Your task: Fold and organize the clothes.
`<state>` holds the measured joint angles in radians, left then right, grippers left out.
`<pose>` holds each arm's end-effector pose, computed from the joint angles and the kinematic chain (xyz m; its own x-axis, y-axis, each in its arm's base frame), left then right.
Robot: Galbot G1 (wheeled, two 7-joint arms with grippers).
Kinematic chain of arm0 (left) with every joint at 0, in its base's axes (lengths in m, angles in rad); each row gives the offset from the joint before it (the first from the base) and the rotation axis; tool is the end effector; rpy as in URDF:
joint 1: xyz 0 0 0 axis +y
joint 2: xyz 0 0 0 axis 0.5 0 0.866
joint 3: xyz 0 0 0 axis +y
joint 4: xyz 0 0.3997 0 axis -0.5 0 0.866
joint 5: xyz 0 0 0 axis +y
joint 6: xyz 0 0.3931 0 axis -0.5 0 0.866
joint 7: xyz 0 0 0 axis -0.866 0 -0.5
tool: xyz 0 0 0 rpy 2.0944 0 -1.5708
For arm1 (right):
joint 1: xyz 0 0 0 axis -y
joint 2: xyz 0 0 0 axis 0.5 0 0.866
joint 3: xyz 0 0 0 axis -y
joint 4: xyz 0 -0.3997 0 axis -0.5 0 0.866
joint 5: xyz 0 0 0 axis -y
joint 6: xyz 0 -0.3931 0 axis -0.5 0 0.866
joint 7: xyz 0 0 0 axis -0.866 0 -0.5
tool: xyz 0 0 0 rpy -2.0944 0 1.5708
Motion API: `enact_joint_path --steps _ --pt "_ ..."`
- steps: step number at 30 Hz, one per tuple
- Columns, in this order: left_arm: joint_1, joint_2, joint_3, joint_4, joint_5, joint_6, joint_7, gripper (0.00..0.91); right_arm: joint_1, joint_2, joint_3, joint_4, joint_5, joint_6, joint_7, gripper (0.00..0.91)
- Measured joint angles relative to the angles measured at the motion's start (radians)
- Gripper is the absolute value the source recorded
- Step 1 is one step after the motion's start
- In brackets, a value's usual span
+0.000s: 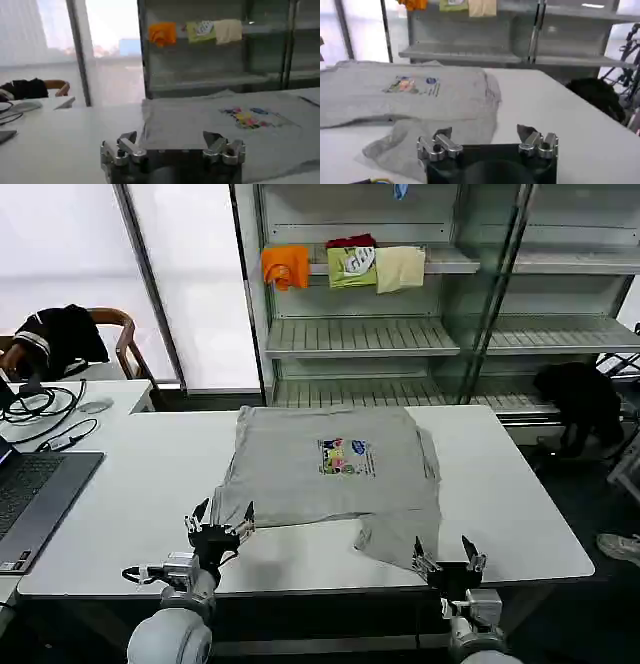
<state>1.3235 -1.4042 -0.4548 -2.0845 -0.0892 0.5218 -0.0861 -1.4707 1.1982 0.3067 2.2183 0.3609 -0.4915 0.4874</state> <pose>0.2720 0.0110 -0.2929 -0.9569 0.0248 0.2894 0.0497 0.9956 0.0790 0.2068 0.0037 -0.2863 -0.9305 0.0632 0.3608 0.0459 0.9974 -0.0562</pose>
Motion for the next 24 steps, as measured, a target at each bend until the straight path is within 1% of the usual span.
enact_joint_path --steps 11,24 --pt "-0.034 0.034 -0.025 0.06 -0.045 0.035 -0.001 0.907 -0.008 0.025 -0.017 -0.011 -0.001 -0.011 0.003 0.907" --pt "-0.062 0.053 -0.037 0.122 -0.102 0.048 -0.003 0.907 -0.016 0.046 -0.024 -0.035 -0.001 -0.007 0.003 0.907"
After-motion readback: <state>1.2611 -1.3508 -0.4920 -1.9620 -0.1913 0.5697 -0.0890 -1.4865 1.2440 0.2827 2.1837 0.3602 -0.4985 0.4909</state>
